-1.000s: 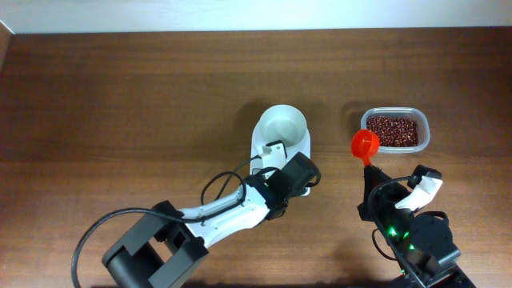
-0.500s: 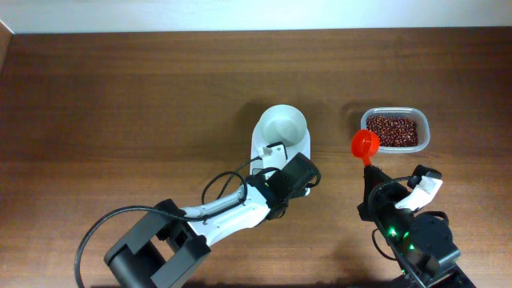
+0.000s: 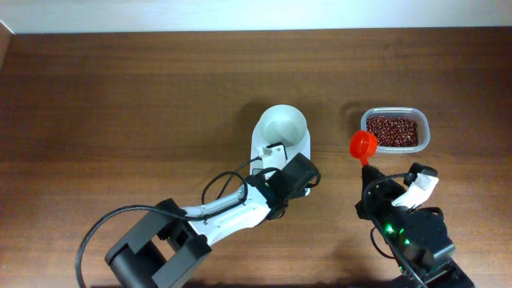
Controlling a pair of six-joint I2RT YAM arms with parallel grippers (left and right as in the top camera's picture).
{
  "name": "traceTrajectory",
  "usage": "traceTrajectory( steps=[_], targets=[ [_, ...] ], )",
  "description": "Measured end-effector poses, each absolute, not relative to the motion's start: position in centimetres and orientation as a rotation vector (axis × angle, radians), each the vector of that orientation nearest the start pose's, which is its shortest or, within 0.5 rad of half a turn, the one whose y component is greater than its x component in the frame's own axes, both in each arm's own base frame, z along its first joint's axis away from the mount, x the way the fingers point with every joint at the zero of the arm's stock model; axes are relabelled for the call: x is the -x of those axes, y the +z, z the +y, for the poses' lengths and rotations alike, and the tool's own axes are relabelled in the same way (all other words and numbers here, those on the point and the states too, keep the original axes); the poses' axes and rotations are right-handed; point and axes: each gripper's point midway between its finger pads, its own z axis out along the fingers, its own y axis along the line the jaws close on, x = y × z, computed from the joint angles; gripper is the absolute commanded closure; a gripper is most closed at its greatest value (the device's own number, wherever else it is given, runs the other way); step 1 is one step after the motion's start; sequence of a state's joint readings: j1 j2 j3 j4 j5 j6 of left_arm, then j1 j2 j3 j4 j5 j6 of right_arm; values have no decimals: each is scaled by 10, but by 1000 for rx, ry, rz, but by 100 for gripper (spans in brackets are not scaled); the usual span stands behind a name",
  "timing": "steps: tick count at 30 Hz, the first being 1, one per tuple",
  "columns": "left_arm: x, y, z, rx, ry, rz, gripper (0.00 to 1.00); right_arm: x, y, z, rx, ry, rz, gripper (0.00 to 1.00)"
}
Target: Scoop and weigh 50g on scale
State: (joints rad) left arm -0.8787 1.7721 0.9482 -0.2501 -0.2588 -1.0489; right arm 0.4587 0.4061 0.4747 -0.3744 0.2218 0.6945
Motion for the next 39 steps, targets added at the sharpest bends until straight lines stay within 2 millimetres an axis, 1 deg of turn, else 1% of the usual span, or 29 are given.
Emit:
traceTrajectory(
  steps=[21,24,25,26,27,28,29,30,31,32,34,35,39],
  targets=[
    [-290,20,-277,387,-365,2603,100,-240,222,75,-382,577,1871,96],
    [-283,21,-273,349,-349,2645,100,-239,220,75,-380,571,1879,96],
    [-276,26,-269,298,-336,2674,100,-239,219,75,-380,570,1882,96],
    [-271,39,-265,253,-338,2678,100,-238,218,74,-380,567,1888,96],
    [-268,51,-261,219,-341,2675,98,-238,216,74,-380,563,1894,96],
    [-262,77,-250,177,-347,2659,98,-237,212,74,-380,553,1913,96],
    [-263,89,-246,170,-354,2635,98,-236,210,73,-381,550,1919,96],
    [-261,96,-236,176,-327,2633,98,-236,210,73,-380,548,1922,96],
    [-259,102,-220,185,-278,2633,98,-236,209,73,-379,547,1923,96],
    [-263,112,-207,214,-257,2603,100,-236,209,73,-380,547,1923,96],
    [-266,117,-191,246,-207,2587,100,-236,209,73,-380,547,1924,96],
    [-268,118,-185,257,-189,2580,100,-236,209,73,-379,547,1924,96],
    [-270,118,-182,265,-171,2573,100,-236,209,73,-377,545,1924,96]
  ],
)
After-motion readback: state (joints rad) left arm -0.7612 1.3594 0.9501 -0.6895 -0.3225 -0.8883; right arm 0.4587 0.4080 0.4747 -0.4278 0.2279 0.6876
